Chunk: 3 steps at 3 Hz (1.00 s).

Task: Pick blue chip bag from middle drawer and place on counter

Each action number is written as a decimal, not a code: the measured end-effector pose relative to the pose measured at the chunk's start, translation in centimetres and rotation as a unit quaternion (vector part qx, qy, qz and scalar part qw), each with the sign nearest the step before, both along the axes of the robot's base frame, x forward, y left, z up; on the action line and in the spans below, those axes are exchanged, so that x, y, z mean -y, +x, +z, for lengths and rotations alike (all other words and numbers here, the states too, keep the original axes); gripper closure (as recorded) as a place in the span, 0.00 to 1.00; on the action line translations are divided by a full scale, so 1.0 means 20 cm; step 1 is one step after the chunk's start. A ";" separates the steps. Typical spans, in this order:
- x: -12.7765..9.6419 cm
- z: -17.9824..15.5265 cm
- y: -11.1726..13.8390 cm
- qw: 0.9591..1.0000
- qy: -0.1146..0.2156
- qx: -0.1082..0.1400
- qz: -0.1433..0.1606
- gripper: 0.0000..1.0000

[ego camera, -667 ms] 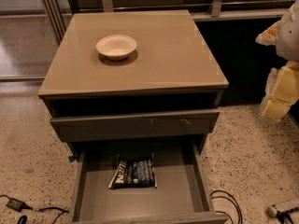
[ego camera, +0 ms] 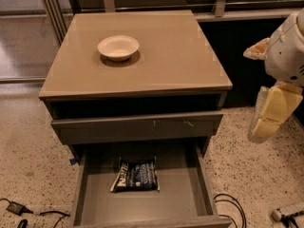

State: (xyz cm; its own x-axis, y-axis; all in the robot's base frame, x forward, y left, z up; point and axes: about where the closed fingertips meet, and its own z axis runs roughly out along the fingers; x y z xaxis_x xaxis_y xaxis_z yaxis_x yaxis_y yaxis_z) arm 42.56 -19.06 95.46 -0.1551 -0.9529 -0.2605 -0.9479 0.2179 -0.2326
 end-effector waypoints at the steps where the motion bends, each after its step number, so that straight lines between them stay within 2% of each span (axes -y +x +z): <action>1: -0.08 -0.16 -0.03 0.999 0.032 0.000 0.017 0.00; 2: -0.15 -0.37 -0.04 0.999 0.048 0.003 0.012 0.00; 3: -0.19 -0.59 -0.05 0.999 0.050 0.006 0.000 0.00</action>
Offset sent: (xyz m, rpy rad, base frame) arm -0.0086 0.0444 -0.1367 0.1385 -0.0038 0.0068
